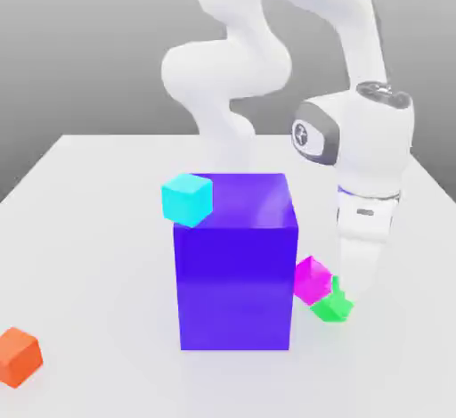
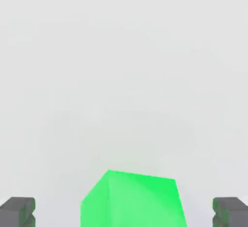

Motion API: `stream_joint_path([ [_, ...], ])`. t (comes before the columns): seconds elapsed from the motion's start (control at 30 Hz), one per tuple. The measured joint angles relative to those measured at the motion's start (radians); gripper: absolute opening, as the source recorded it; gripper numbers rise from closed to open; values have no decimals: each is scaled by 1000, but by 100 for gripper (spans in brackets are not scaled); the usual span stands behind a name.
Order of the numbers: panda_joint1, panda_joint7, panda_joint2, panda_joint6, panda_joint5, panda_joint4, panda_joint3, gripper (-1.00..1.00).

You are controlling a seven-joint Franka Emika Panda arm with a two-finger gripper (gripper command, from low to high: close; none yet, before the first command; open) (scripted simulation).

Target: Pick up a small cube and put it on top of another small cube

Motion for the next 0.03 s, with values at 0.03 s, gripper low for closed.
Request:
stream_joint_path([
  [0.03, 4, -7, -36, -34, 10, -2, -3, 100],
])
